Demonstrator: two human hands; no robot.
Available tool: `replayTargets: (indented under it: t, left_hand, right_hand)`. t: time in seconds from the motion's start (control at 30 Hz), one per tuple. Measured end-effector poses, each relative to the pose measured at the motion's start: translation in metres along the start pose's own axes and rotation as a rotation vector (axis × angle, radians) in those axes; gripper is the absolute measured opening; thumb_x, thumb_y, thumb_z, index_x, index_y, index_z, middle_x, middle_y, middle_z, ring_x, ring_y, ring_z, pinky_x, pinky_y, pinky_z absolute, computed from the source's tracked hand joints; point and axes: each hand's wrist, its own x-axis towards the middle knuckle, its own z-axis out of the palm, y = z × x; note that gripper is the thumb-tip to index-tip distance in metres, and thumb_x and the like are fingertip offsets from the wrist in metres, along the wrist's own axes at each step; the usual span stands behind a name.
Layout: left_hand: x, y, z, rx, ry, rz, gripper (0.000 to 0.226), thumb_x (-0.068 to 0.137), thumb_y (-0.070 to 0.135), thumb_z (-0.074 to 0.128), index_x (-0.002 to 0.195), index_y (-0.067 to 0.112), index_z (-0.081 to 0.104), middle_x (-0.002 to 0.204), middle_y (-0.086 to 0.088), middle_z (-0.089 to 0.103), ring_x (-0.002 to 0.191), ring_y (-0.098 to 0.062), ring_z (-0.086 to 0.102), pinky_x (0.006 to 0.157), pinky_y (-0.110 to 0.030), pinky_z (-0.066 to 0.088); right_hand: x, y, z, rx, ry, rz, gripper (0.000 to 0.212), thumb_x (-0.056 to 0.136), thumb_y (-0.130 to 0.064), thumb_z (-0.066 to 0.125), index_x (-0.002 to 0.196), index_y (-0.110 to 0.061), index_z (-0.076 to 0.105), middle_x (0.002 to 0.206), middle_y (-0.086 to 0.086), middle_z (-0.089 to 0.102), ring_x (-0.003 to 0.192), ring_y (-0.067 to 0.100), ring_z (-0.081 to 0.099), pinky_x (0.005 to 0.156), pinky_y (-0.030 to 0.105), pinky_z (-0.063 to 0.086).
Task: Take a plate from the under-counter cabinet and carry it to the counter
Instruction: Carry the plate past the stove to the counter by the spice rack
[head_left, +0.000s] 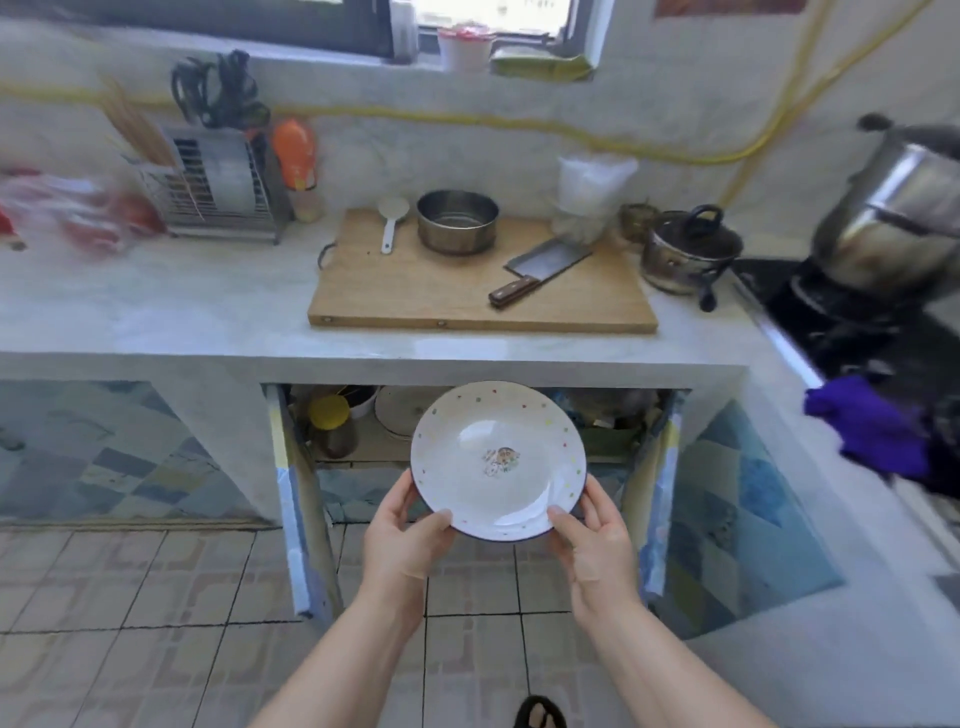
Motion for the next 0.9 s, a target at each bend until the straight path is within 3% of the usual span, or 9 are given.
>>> replayTargets:
  t: [0.1, 0.3, 0.47, 0.63, 0.8, 0.9]
  left_hand:
    - [-0.031, 0.011, 0.02, -0.014, -0.062, -0.02, 0.061, 0.071, -0.009, 0.065, 0.117, 0.031, 0.058, 0.123, 0.006, 0.062, 0.103, -0.017, 0.064, 0.079, -0.037, 0.055]
    - [-0.079, 0.016, 0.07, -0.006, -0.209, -0.063, 0.064, 0.07, -0.009, 0.066, 0.117, 0.033, 0.058, 0.124, 0.01, 0.06, 0.107, -0.016, 0.061, 0.066, -0.026, 0.056]
    - [-0.118, -0.004, 0.125, 0.053, -0.342, -0.115, 0.066, 0.069, -0.009, 0.068, 0.117, 0.035, 0.06, 0.121, 0.011, 0.062, 0.1, -0.011, 0.064, 0.062, -0.023, 0.055]
    - [-0.174, -0.037, 0.189, 0.148, -0.469, -0.164, 0.066, 0.071, -0.007, 0.067, 0.122, 0.034, 0.058, 0.116, 0.016, 0.062, 0.094, -0.006, 0.065, 0.064, -0.025, 0.056]
    - [-0.246, -0.076, 0.256, 0.21, -0.595, -0.203, 0.064, 0.074, -0.011, 0.062, 0.124, 0.027, 0.057, 0.115, 0.008, 0.066, 0.097, -0.013, 0.065, 0.065, -0.025, 0.056]
    - [-0.295, -0.105, 0.294, 0.226, -0.662, -0.267, 0.062, 0.074, -0.012, 0.062, 0.124, 0.025, 0.057, 0.12, 0.008, 0.064, 0.099, -0.017, 0.066, 0.073, -0.031, 0.057]
  right_hand:
    - [-0.029, -0.035, -0.016, -0.009, 0.07, -0.031, 0.058, 0.078, 0.006, 0.064, 0.128, -0.02, 0.052, 0.122, -0.001, 0.064, 0.11, 0.017, 0.062, 0.074, 0.028, 0.056]
    - [-0.08, -0.083, -0.064, 0.018, 0.241, -0.126, 0.06, 0.077, 0.007, 0.064, 0.13, -0.019, 0.051, 0.123, -0.005, 0.063, 0.115, 0.014, 0.058, 0.097, 0.04, 0.047]
    - [-0.116, -0.112, -0.128, 0.091, 0.387, -0.193, 0.058, 0.075, 0.006, 0.066, 0.126, -0.02, 0.054, 0.112, -0.014, 0.067, 0.107, 0.008, 0.061, 0.081, 0.028, 0.05]
    - [-0.154, -0.142, -0.205, 0.173, 0.516, -0.256, 0.056, 0.076, 0.009, 0.062, 0.123, -0.021, 0.057, 0.122, -0.005, 0.064, 0.114, 0.016, 0.058, 0.095, 0.039, 0.047]
    - [-0.205, -0.169, -0.293, 0.225, 0.63, -0.328, 0.053, 0.077, 0.005, 0.063, 0.121, -0.024, 0.059, 0.115, -0.012, 0.068, 0.105, 0.006, 0.063, 0.073, 0.023, 0.051]
    - [-0.242, -0.186, -0.35, 0.245, 0.714, -0.364, 0.054, 0.077, 0.004, 0.065, 0.124, -0.021, 0.058, 0.119, -0.008, 0.067, 0.108, 0.009, 0.062, 0.079, 0.03, 0.052]
